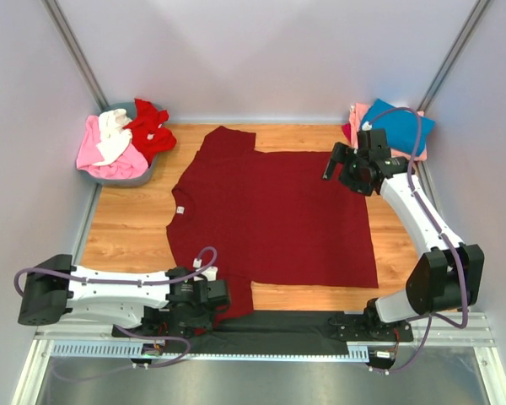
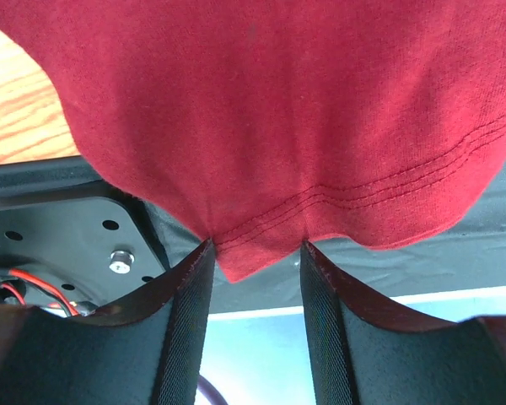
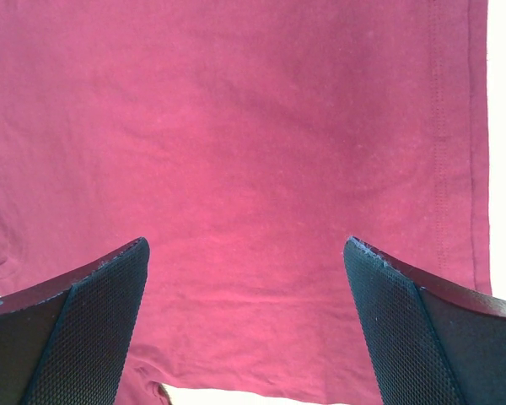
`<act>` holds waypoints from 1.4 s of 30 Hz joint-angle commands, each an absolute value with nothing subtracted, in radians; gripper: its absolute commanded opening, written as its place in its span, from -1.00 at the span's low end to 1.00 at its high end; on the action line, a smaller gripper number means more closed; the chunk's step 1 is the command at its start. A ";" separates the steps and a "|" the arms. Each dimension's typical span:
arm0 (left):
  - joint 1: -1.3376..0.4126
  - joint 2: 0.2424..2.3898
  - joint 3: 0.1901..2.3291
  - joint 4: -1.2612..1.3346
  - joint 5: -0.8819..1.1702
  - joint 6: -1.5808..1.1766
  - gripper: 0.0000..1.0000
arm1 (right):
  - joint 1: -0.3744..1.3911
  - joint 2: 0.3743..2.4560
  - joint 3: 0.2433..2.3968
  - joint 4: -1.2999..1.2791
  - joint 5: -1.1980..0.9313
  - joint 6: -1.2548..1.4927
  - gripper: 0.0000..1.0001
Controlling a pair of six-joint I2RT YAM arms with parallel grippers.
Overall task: Fold and stack the t-shirts
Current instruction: Fold the tshirt
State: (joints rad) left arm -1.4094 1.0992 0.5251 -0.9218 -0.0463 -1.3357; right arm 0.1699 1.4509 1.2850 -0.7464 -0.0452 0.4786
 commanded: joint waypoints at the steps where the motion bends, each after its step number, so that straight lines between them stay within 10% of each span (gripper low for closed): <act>1: -1.420 1.057 0.485 -0.905 -0.031 -1.402 0.03 | 0.176 1.416 1.284 -0.758 -0.017 0.453 0.99; 6: -1.419 1.006 0.434 -0.916 -0.058 -1.427 -0.04 | 0.176 1.411 1.272 -0.756 -0.017 0.453 1.00; 13: -1.419 0.965 0.486 -0.985 -0.161 -1.394 -1.00 | 0.176 1.289 1.137 -0.727 0.098 0.492 0.96; 20: -1.317 1.025 0.764 -1.086 -0.353 -1.146 -1.00 | 0.134 1.036 0.899 -0.790 0.224 0.661 0.96; 27: -1.177 1.088 0.854 -0.938 -0.370 -0.901 -1.00 | -0.376 0.945 0.684 -0.875 -0.249 0.623 0.84; 42: -0.830 1.117 0.900 -0.650 -0.166 -0.599 -1.00 | -0.177 0.837 0.517 -0.997 -0.109 0.790 0.64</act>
